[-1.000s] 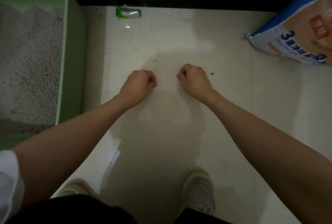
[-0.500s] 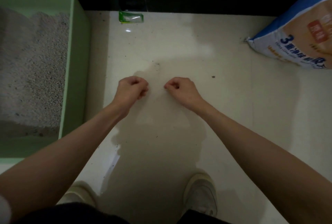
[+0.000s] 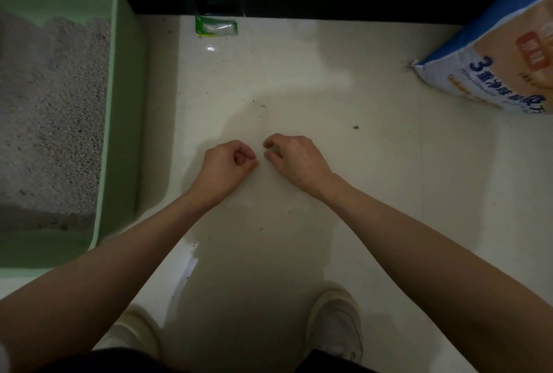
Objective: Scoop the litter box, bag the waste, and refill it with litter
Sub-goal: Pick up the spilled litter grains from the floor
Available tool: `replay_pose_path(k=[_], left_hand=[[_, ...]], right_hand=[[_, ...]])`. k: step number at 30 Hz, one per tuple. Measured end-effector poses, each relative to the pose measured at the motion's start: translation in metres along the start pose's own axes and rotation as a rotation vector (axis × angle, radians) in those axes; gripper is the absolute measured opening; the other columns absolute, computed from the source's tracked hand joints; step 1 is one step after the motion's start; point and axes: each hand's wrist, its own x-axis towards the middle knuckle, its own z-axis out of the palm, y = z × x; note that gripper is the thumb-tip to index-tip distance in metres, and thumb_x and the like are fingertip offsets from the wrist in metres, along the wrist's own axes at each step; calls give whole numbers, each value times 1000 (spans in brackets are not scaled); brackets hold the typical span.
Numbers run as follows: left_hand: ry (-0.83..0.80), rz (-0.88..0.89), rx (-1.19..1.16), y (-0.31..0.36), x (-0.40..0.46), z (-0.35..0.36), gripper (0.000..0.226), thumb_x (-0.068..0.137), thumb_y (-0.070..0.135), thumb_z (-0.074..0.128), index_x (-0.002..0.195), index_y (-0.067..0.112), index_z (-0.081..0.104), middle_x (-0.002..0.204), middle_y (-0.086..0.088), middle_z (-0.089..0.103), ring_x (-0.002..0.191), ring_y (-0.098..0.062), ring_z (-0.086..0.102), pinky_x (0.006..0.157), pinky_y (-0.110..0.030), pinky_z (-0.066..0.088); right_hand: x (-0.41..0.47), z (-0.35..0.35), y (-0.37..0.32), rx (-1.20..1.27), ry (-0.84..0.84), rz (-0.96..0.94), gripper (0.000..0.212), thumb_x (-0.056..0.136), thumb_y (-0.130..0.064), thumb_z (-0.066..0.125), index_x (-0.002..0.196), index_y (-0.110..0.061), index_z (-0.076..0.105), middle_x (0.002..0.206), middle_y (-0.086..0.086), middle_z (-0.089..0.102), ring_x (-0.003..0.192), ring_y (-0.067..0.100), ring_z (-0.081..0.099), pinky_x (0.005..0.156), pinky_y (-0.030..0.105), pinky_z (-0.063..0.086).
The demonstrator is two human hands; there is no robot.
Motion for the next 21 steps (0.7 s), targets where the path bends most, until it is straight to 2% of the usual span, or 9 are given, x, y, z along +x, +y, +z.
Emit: replay_pose_path(k=[3,7,8,10,11,12,15,18,21], left_hand=[[-4,25,18,-2,-1,1,7,81,17,68,85,14,65,62,8,49,57,-1,45,56,-8,34],[-2,28,18,-6,-3,2,7,80,16,69,84,15,64,62,9,48,57,-2,44,56,-3,33],[4,24,20,-7,-3,2,7,80,16,69,84,14,64,62,8,48,57,-2,44,56,-3,33],[25,21,23,-9,-2,2,8,80,16,69,86,13,64,61,8,47,57,-2,44,55,-5,33],[31,23,26,-9,-2,3,8,80,15,69,86,12,65,61,8,47,57,-3,44,55,-8,33],[34,24,30,-9,-2,4,9,80,15,68,87,12,65,61,8,46,57,-3,44,55,-12,33],[27,32,31,-8,-2,7,10,79,14,69,88,11,64,62,8,46,58,-2,43,61,-17,31],[35,62,39,-6,0,9,12,79,14,70,89,8,64,64,10,44,59,-3,42,63,-16,30],[39,84,73,-2,3,12,13,80,17,70,89,8,65,70,5,48,63,-8,44,64,-15,30]], right_hand=[[0,0,1,-1,30,-38,28,94,-22,52,115,-12,66,117,9,67,108,29,61,92,37,46],[5,-1,0,-109,5,-99,26,94,-20,50,109,-10,68,109,13,69,100,33,63,83,38,49],[5,-1,-1,-146,22,-123,23,93,-19,52,103,-9,70,102,13,70,93,33,65,75,37,51],[3,-1,-4,-159,70,-140,13,80,-14,61,80,-7,72,74,13,70,65,32,67,52,32,50],[2,1,-3,-163,98,-150,12,76,-13,63,75,-6,72,68,13,69,58,32,66,47,31,48],[2,2,-2,-149,74,-144,14,79,-13,61,78,-5,72,72,15,70,63,34,66,51,33,49],[-3,1,2,-65,69,-70,23,93,-19,51,101,-7,69,102,13,70,95,34,64,78,39,49],[-10,-1,10,70,145,29,22,92,-21,54,104,-10,70,105,8,72,99,29,65,86,35,48],[-13,-4,11,113,118,95,25,92,-22,55,112,-12,66,107,8,71,102,28,63,89,31,44]])
